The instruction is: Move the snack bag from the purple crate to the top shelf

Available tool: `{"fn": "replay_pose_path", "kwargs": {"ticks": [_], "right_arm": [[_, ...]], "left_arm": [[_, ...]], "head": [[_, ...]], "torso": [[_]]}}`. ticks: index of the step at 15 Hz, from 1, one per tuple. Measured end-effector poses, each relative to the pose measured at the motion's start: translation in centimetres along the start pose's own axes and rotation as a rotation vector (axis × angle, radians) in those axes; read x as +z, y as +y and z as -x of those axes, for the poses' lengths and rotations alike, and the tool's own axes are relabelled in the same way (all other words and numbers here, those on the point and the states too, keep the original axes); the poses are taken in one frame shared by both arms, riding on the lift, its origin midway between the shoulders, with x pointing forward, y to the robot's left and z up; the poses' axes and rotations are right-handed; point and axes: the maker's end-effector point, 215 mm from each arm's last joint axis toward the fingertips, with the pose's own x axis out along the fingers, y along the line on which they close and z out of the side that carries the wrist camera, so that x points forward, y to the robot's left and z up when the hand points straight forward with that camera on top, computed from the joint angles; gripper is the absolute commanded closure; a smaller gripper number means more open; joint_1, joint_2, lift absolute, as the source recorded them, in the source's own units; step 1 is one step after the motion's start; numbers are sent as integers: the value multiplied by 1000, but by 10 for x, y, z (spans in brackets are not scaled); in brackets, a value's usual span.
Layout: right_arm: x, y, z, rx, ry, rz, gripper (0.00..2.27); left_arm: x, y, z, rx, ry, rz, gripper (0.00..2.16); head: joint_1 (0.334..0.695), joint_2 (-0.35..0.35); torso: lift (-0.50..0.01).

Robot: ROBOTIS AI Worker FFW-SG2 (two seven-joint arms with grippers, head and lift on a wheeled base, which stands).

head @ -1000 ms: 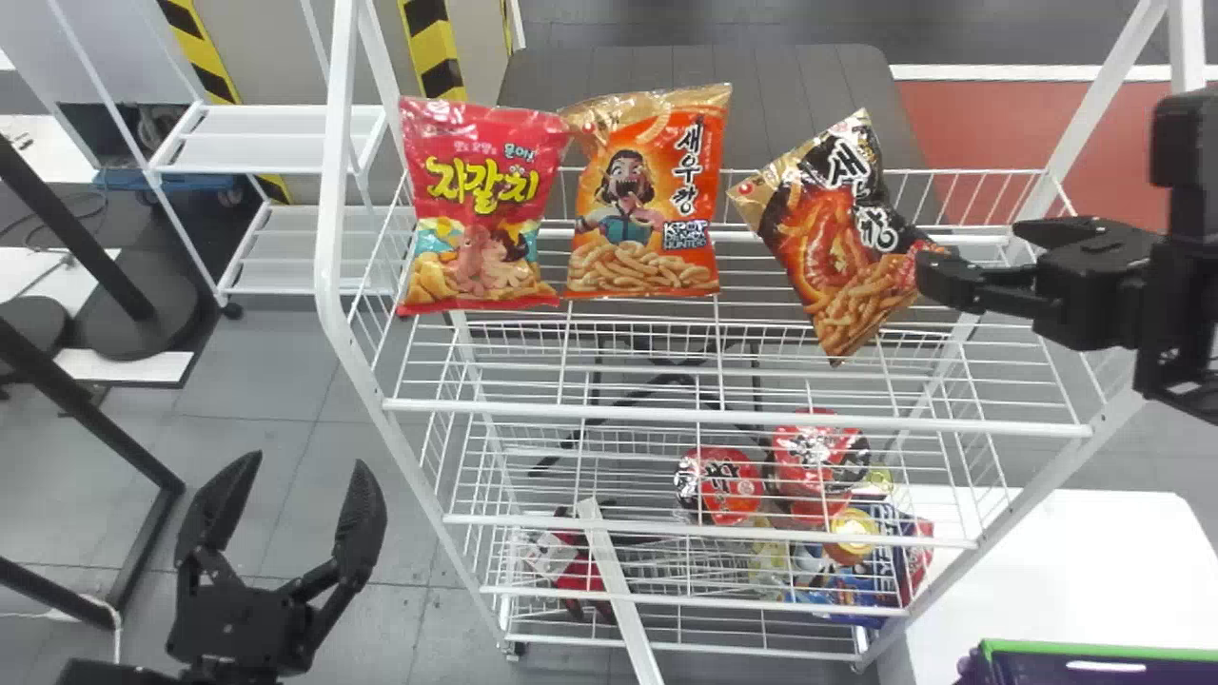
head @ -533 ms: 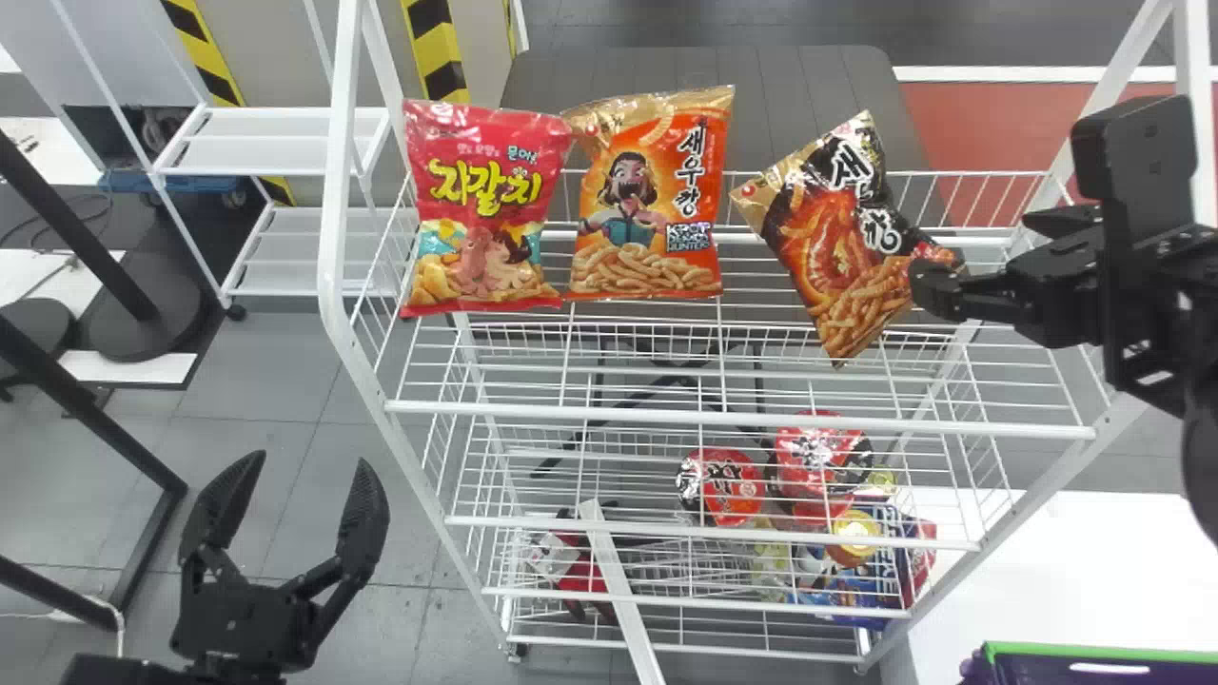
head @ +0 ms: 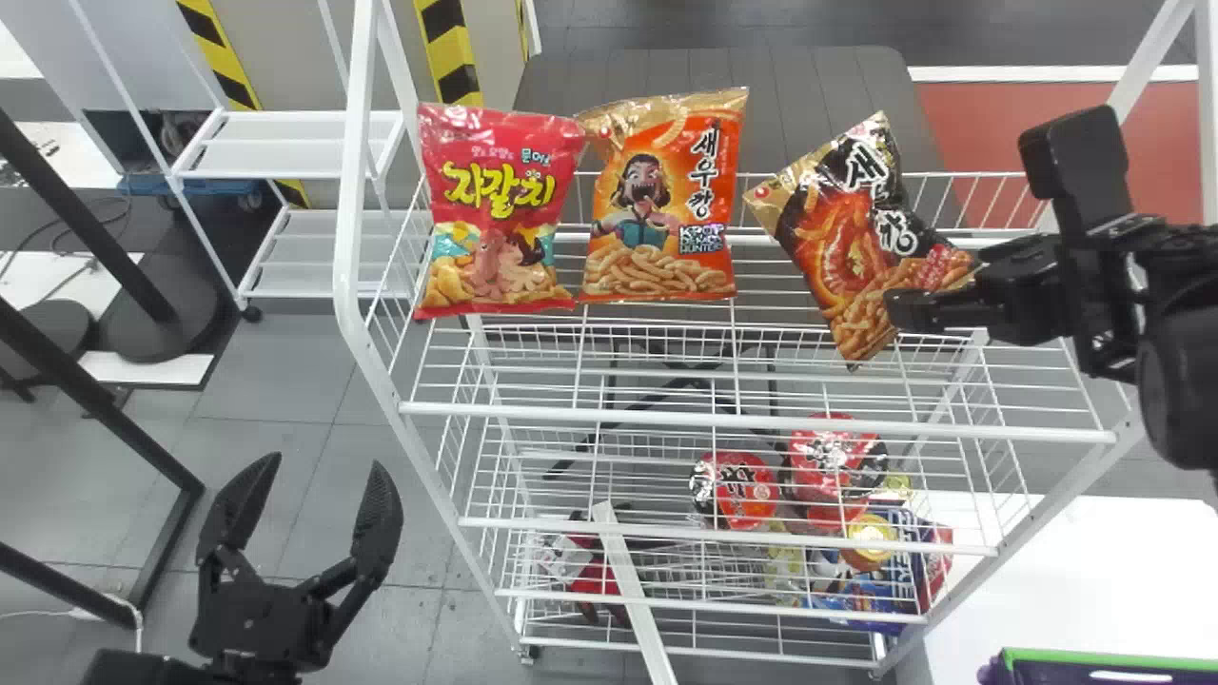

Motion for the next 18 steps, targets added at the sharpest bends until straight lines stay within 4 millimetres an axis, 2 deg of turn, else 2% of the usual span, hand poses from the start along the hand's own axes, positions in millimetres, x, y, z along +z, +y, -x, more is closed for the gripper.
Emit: {"fn": "replay_pose_path", "kwargs": {"ticks": [7,11,15,18], "right_arm": [[-1,15,-30,73,47,38,39],[0,10,-37,56,64,68,39],[-7,9,-42,49,89,57,33],[-13,7,-47,54,104,41,252]], "left_arm": [[0,-1,0,5,0,5,130],[-1,0,1,7,0,5,130],[-1,-1,1,8,1,6,130],[-1,-1,1,8,0,6,130]], "head": [[695,105],[695,104],[695,100],[695,97]], "torso": [[0],[0],[0],[0]]}}
